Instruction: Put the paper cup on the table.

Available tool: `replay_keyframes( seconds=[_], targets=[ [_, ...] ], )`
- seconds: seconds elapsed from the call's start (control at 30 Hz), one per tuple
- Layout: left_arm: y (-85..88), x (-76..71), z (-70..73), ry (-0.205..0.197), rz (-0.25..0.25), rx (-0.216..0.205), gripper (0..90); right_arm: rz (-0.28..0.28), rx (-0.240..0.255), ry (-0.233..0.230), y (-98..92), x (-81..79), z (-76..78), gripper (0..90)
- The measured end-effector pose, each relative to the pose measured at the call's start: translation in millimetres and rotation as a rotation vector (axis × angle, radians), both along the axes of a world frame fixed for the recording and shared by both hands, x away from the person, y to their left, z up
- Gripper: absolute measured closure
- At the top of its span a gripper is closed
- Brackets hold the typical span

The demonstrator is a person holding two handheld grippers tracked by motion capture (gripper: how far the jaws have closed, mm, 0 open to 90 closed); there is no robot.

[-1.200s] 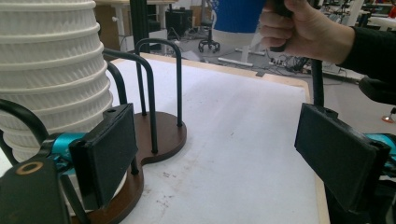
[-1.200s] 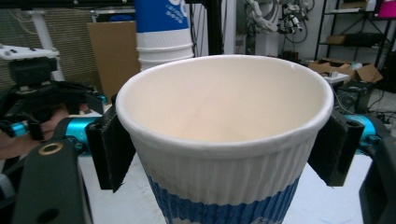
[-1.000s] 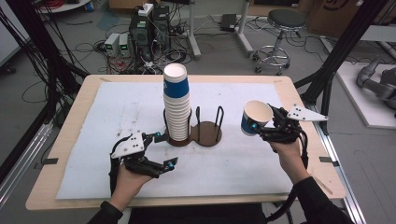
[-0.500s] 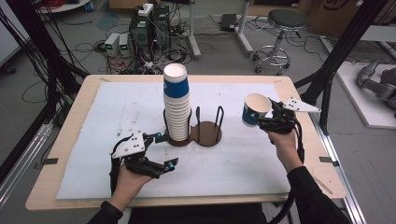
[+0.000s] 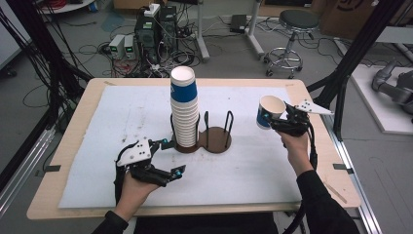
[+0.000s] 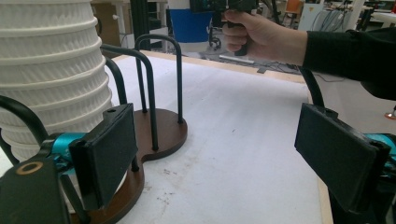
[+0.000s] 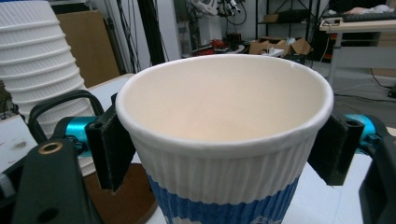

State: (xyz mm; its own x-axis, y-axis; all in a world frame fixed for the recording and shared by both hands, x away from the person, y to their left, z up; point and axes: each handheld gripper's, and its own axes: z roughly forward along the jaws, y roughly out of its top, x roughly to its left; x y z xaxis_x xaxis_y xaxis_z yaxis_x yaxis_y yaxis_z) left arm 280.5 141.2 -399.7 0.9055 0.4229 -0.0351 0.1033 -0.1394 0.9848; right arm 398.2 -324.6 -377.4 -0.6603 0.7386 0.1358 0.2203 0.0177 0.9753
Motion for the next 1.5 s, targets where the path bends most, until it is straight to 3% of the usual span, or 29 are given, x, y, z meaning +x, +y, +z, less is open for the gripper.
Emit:
replay_keyframes(
  seconds=[0.53,1.17,1.5],
  targets=[
    [0.2,-0.8,-0.8,0.0,-0.002,-0.004,13.1,-0.062,0.014,0.034,-9.2,10.4,-11.4,21.1],
    [0.0,-0.4,-1.7,0.0,0.002,0.0,13.2,-0.129,-0.08,0.122,-0.6,33.9,-39.6,21.2],
    [0.1,-0.8,-2.2,0.001,0.002,0.0,13.2,-0.131,-0.124,0.121,8.4,41.1,-49.7,21.1]
  ],
)
